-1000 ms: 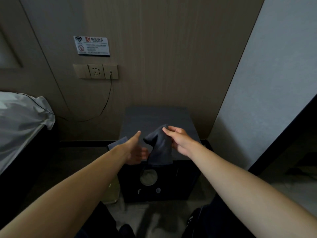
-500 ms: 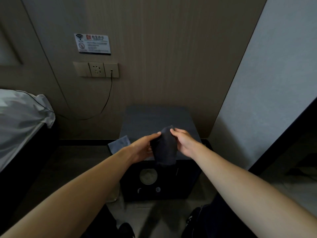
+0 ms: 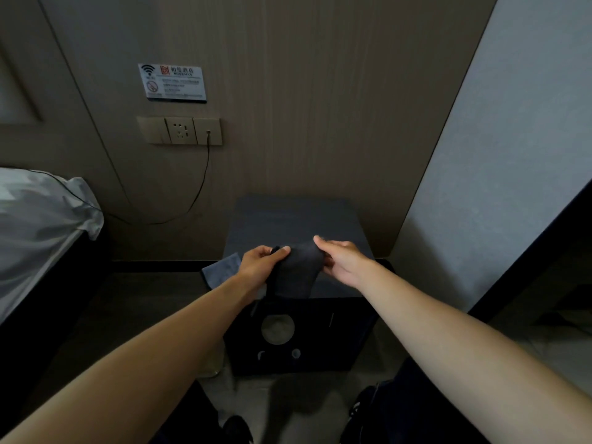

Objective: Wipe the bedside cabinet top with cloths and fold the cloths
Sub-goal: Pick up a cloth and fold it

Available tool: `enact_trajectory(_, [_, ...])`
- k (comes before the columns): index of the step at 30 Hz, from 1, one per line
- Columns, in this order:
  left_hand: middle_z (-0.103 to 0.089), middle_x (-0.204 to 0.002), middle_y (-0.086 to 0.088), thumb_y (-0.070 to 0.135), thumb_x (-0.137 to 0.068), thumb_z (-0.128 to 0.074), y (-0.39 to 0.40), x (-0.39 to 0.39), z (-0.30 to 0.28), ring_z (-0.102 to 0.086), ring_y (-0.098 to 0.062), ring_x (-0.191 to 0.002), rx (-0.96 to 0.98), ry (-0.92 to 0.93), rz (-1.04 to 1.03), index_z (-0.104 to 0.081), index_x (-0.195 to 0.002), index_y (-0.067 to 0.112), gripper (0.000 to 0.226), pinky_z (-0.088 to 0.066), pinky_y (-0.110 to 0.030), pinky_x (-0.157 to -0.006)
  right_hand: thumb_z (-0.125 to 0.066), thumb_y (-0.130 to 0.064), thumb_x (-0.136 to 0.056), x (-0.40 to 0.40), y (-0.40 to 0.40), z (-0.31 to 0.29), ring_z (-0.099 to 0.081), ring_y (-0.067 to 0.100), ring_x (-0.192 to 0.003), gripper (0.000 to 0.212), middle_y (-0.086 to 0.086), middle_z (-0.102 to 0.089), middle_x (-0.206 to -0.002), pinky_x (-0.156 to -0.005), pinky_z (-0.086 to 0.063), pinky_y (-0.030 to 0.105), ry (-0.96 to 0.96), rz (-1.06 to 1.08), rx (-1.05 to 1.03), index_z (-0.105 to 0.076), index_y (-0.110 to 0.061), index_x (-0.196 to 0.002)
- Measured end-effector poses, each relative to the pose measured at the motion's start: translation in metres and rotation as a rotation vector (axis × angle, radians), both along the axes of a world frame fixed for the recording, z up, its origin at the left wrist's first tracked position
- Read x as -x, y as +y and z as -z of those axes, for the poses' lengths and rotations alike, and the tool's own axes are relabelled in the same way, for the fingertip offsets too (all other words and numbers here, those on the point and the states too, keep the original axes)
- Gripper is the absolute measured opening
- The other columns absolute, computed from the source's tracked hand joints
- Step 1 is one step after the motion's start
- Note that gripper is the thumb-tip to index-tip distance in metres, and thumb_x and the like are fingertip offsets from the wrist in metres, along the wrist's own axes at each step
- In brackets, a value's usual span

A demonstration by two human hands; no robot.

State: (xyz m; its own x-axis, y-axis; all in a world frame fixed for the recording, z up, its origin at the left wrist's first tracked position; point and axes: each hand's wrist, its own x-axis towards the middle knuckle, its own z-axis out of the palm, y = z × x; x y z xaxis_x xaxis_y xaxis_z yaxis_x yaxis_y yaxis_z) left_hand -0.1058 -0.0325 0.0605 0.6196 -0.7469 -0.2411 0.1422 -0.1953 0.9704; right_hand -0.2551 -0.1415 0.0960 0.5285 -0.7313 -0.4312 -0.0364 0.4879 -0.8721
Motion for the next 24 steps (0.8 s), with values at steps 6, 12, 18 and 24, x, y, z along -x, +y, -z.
enact_trajectory(6, [-0.05,-0.056,-0.003,0.029,-0.087,-0.071,0.004,-0.004,-0.002,-0.048,-0.014,-0.052,0.006,-0.131,0.043,-0.054,-0.061,0.013,0.035,-0.042,-0.02,-0.046,-0.068,0.012,-0.082,0.011,-0.004,-0.008,-0.07,0.019,-0.089,0.028,0.012,-0.071,-0.105,-0.074,-0.059,0.027,0.097,-0.15,0.172,-0.067,0.001,-0.108])
enact_trajectory(12, [-0.055,-0.063,-0.008,0.015,-0.088,-0.07,0.006,-0.002,-0.003,-0.054,-0.015,-0.056,0.02,-0.093,0.054,-0.064,-0.082,0.004,0.014,-0.051,-0.023,-0.055,-0.08,0.006,-0.073,0.013,-0.014,-0.002,-0.068,0.021,-0.085,0.047,0.011,-0.07,-0.095,-0.063,-0.057,0.024,0.287,-0.061,0.452,-0.064,-0.005,-0.116])
enact_trajectory(18, [-0.07,-0.078,-0.004,0.023,-0.075,-0.082,0.009,-0.011,-0.005,-0.067,-0.015,-0.076,-0.054,-0.584,0.303,-0.061,-0.121,0.03,0.051,-0.052,-0.027,-0.078,-0.081,-0.008,-0.076,0.018,-0.025,0.0,-0.062,0.007,-0.072,0.025,-0.005,-0.066,-0.076,-0.069,-0.047,0.02,0.487,-0.194,0.892,-0.075,-0.017,-0.098])
enact_trajectory(24, [-0.073,-0.084,-0.002,0.025,-0.08,-0.077,0.003,-0.009,-0.018,-0.067,-0.014,-0.082,-0.141,-0.982,0.284,-0.076,-0.095,0.018,0.017,-0.045,-0.021,-0.073,-0.072,-0.023,-0.087,0.022,-0.031,0.001,-0.063,0.009,-0.081,0.004,-0.005,-0.07,-0.083,-0.071,-0.043,0.022,0.606,-0.297,1.07,-0.074,-0.02,-0.086])
